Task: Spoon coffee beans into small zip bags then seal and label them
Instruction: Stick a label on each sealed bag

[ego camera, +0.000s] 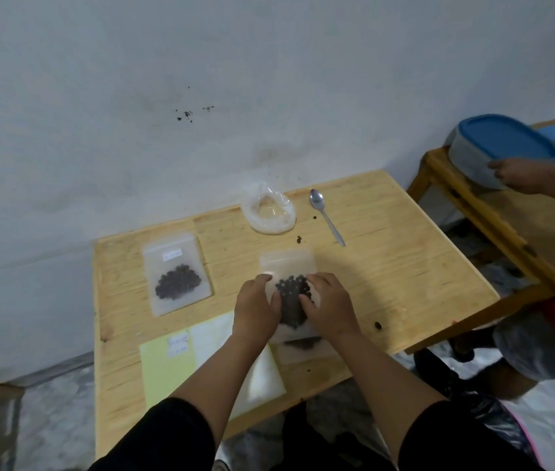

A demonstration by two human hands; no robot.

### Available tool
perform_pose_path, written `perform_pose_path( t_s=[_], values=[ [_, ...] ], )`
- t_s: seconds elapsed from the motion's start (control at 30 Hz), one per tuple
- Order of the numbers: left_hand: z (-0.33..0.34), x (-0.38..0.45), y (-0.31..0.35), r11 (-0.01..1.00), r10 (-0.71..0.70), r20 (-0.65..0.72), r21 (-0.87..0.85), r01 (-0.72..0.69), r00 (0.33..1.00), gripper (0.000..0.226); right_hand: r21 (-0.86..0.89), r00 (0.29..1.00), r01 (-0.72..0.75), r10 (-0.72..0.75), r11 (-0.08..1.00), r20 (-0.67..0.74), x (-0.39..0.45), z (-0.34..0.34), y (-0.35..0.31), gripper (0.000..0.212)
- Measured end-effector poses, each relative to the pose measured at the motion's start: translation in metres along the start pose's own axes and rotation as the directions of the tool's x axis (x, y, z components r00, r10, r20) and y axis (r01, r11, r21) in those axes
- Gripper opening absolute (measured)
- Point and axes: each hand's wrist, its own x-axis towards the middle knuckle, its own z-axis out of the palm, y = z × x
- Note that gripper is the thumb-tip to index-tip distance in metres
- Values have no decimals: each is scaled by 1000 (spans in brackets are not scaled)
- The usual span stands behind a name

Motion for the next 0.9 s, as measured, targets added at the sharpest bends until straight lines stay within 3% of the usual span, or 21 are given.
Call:
perform_pose_path(
  t_s=[0.17,0.33,0.43,0.6,0.67,0.8,0.9],
  values=[
    [-30,3,-10,978,-117,-63,-183,104,991,39,111,999,21,-17,994,-36,8,8,-30,39],
    [-65,-14,-44,933,-179,-71,-328,147,981,39,227,999,-5,-2,974,34,5,34,-69,35],
    [-85,-30,-68,910,-229,-57,-366,193,972,34,283,988,-100,61,954,143,0,52,-87,29],
    [-116,-64,-112,848,-343,-94,-458,265,935,28,385,940,-174,36,906,340,-19,89,-113,24],
    [-126,-78,-129,808,-423,-123,-501,311,898,27,354,940,-184,59,917,336,-25,105,-117,27],
    [-142,-103,-158,717,-541,-159,-601,354,826,27,75,937,-126,94,989,335,-32,126,-113,37],
    [-152,-116,-173,689,-570,-180,-636,347,801,27,18,945,-117,106,993,311,-37,136,-115,36]
  ],
)
